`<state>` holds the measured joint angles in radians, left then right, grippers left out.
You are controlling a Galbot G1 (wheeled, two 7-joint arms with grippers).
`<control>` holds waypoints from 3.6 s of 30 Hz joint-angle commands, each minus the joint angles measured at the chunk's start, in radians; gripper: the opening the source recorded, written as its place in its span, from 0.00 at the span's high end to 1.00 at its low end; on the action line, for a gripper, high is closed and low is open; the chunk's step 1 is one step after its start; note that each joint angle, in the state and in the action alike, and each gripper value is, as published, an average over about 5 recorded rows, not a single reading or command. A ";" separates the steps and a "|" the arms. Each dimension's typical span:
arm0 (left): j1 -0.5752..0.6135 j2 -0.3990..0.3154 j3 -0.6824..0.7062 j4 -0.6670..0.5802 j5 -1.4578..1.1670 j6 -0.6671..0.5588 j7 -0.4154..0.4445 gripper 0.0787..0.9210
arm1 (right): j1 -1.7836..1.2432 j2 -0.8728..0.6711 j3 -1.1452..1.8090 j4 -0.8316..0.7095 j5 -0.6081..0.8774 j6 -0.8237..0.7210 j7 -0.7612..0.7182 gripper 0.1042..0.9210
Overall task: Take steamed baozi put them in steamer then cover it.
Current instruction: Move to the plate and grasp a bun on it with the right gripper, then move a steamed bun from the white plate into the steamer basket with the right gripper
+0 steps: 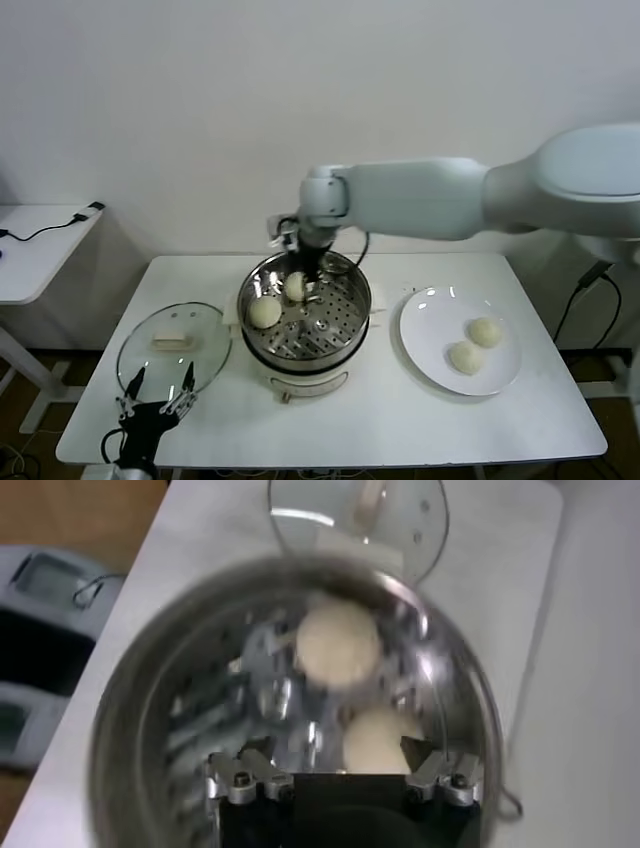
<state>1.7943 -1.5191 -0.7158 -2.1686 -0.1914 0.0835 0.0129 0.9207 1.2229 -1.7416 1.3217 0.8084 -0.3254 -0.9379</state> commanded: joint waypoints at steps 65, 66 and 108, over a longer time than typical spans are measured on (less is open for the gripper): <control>0.010 -0.004 0.014 0.020 0.034 0.003 0.000 0.12 | 0.169 -0.186 0.109 0.043 -0.307 0.417 -0.185 0.31; 0.010 -0.002 0.013 0.020 0.034 0.004 0.000 0.12 | 0.187 -0.152 0.126 0.072 -0.291 0.451 -0.190 0.31; 0.023 -0.011 -0.006 0.007 0.009 -0.006 -0.004 0.12 | -0.138 0.170 0.145 0.109 -0.746 0.665 -0.032 0.17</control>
<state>1.8173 -1.5303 -0.7220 -2.1633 -0.1821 0.0780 0.0091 0.7347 1.4017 -1.6026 1.4367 0.0139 0.3260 -0.9647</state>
